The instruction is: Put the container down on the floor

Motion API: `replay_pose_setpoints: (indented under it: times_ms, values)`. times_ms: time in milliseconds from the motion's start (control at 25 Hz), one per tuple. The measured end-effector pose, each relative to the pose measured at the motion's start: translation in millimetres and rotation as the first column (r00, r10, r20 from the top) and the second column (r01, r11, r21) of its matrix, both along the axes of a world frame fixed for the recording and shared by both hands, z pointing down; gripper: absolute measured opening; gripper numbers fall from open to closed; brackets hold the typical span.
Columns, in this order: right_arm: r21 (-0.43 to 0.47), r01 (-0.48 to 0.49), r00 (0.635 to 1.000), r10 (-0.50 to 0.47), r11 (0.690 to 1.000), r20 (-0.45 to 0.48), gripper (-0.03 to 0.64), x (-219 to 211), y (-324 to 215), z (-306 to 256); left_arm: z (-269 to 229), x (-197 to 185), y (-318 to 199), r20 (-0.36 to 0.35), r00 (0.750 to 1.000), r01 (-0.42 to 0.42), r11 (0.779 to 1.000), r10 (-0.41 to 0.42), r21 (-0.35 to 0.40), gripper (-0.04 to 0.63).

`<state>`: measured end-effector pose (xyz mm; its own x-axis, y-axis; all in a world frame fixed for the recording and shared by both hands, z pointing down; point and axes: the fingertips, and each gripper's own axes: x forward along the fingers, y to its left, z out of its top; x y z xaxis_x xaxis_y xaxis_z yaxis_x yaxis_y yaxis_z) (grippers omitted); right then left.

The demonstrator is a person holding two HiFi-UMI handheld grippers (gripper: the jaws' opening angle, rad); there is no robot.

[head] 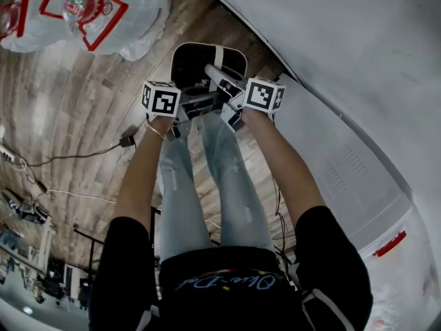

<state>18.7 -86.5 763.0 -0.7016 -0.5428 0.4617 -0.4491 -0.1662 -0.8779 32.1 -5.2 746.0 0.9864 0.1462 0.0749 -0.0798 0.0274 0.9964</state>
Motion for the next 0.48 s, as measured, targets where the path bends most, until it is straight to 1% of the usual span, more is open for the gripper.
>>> replay_pose_setpoints:
  times_ms: [160,320,480]
  values:
    - [-0.007,0.003,1.0,-0.003,1.0,-0.011,0.071,1.1,3.0,9.4,9.3,0.3,2.2,0.02,1.0,-0.01,1.0,0.01,0.0,0.051]
    - [0.003,0.013,1.0,-0.013,1.0,-0.026,0.071,-0.1,5.9,14.3,13.7,1.3,5.6,0.006,1.0,-0.005,1.0,0.005,0.001,0.051]
    - [0.01,0.022,0.999,-0.022,1.0,-0.042,0.071,1.2,7.1,19.6,20.0,3.4,7.3,0.018,1.0,-0.002,1.0,0.002,0.016,0.051]
